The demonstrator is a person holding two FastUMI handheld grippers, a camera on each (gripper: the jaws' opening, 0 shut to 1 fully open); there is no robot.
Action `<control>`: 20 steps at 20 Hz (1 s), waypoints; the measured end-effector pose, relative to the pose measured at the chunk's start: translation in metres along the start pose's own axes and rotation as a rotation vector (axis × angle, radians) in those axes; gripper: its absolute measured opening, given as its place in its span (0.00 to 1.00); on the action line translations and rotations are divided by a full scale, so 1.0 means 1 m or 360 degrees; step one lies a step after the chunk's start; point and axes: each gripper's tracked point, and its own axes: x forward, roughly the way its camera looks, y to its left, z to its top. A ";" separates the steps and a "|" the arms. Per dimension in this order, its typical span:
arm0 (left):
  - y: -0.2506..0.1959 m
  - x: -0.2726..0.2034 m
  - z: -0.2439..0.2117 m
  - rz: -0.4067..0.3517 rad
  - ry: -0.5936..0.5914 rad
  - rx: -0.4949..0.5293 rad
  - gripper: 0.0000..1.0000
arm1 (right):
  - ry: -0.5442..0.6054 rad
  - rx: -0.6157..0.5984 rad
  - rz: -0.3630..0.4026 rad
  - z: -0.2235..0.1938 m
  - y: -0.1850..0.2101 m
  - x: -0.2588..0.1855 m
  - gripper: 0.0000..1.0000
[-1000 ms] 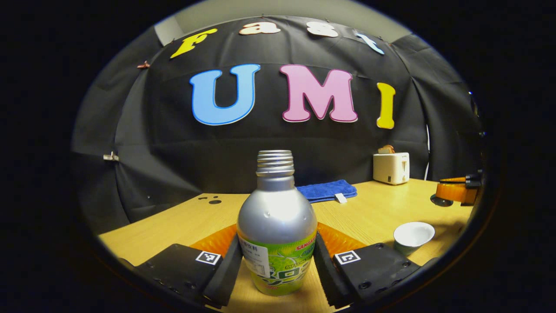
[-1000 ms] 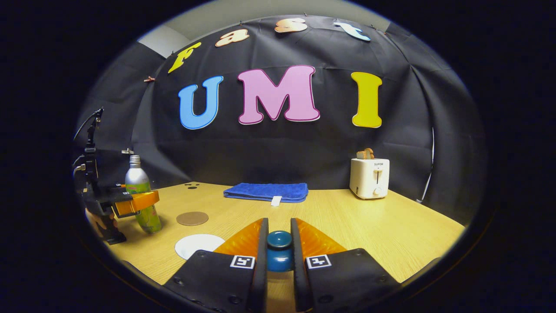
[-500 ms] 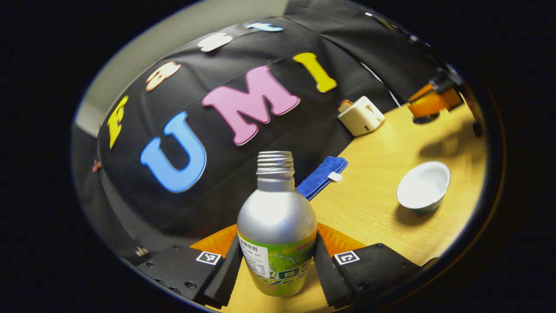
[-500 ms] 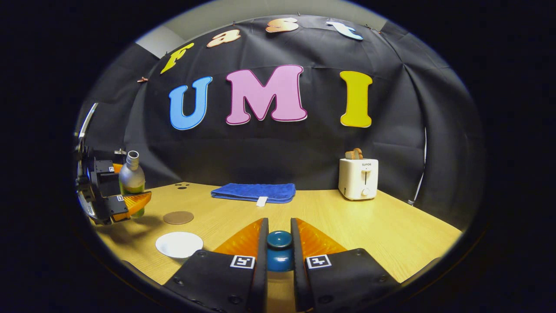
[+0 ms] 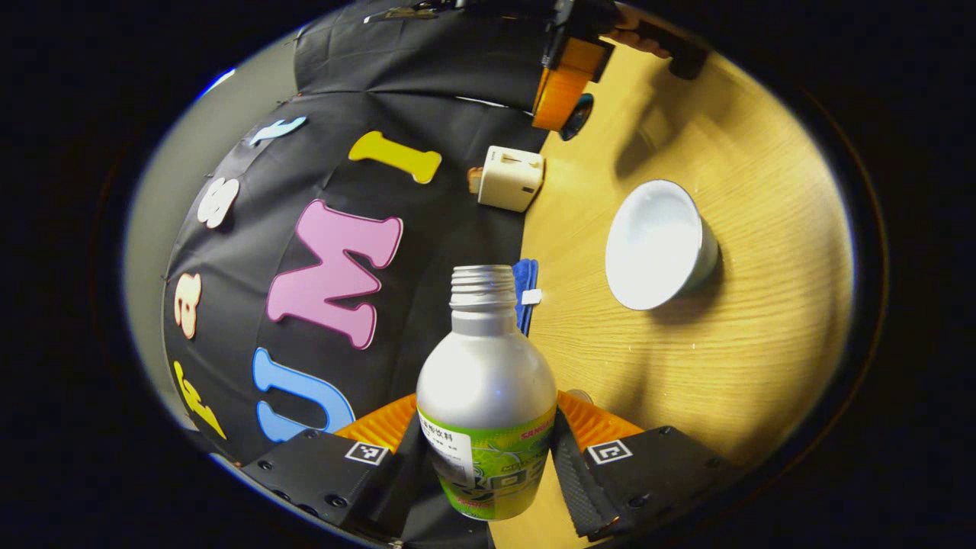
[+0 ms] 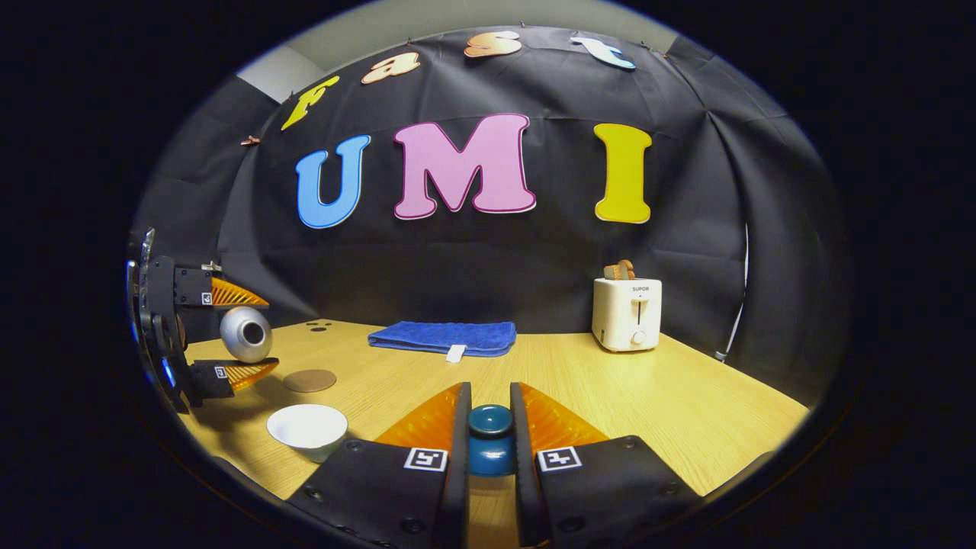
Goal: Open the teacup lid with one hand, grasp the water bottle and pour water into the teacup with the other hand; after pouring, place the water bottle on the coaster and then close the teacup lid.
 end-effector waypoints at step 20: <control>-0.009 0.010 0.013 -0.0204 0.0027 0.0698 0.80 | 0.0000 -0.0001 0.0001 0.000 0.000 -0.001 0.28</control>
